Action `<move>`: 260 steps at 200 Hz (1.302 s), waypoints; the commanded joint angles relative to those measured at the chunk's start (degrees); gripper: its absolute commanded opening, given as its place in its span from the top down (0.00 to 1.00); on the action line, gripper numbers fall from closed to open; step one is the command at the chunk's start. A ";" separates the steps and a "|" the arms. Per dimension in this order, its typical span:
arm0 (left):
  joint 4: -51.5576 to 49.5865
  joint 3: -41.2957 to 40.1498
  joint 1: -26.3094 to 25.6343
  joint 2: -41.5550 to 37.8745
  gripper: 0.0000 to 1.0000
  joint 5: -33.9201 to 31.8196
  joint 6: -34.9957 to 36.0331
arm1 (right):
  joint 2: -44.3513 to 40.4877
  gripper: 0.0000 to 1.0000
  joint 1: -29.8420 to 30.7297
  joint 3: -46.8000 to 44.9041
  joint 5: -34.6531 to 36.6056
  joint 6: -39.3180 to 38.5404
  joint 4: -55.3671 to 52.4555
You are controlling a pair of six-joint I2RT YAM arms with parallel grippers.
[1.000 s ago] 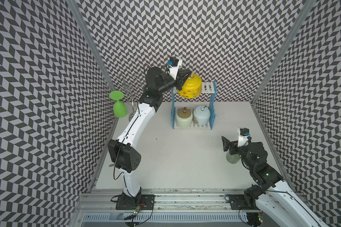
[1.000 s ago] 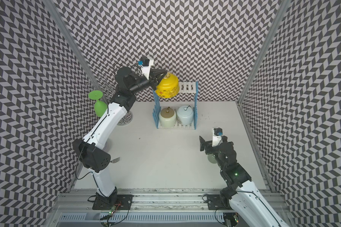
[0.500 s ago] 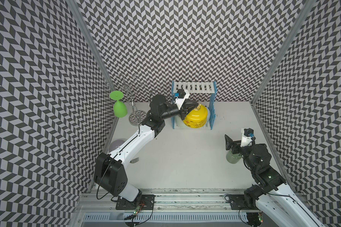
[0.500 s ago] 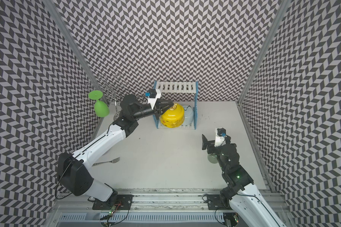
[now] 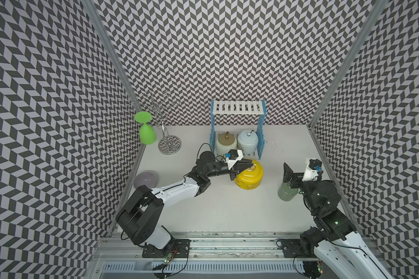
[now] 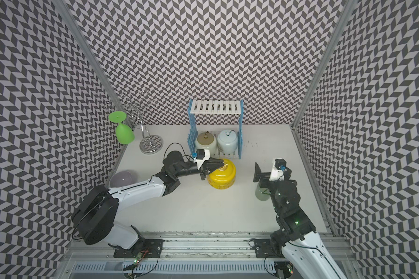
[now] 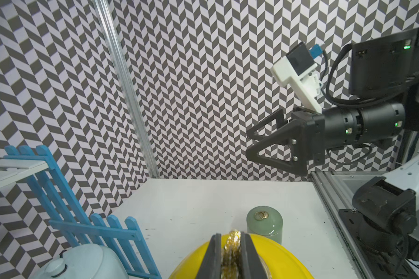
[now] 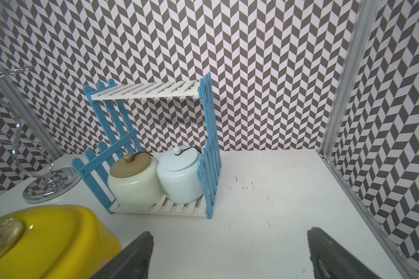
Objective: Remove the tea canisters from the shelf
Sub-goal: Place the tea canister at the center of the board.
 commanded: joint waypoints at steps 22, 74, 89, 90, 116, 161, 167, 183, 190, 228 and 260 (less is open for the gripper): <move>27.00 -7.60 -4.99 -0.82 1.00 -8.39 5.06 | -0.40 0.01 -0.72 -0.28 0.30 -0.15 3.07; 28.41 -6.40 -8.55 5.07 1.00 -13.42 6.94 | -0.80 0.00 -0.82 -0.37 -0.27 -0.07 2.98; 29.71 -5.97 -9.50 7.09 1.00 -13.48 7.60 | -0.93 0.00 -0.82 -0.37 -0.45 -0.02 3.04; 29.75 -5.96 -9.58 7.22 1.00 -13.47 7.67 | -0.95 0.00 -0.82 -0.37 -0.45 -0.04 3.01; 32.49 -6.53 -11.70 9.80 1.00 -13.45 8.20 | -1.19 0.00 -0.83 -0.48 -0.38 0.02 2.99; 33.64 -5.04 -12.64 14.63 1.00 -13.67 7.38 | -1.67 0.00 -0.81 -0.63 -0.61 0.11 3.08; 33.51 -4.57 -12.63 15.54 1.00 -13.69 7.63 | -1.73 0.00 -0.86 -0.63 -0.70 0.16 3.18; 33.98 -3.63 -12.64 17.54 1.00 -13.71 8.04 | -1.76 0.00 -0.81 -0.72 -0.81 0.20 3.17; 34.27 -3.27 -12.69 18.32 1.00 -13.79 7.96 | -1.75 0.00 -0.86 -0.72 -0.76 0.20 3.29; 35.16 -2.12 -13.10 21.20 1.00 -13.55 7.58 | -1.82 0.01 -0.83 -0.83 -0.81 0.18 3.26; 35.16 -1.99 -13.00 22.57 1.00 -14.06 8.07 | -1.84 0.00 -0.81 -0.86 -0.89 0.11 3.45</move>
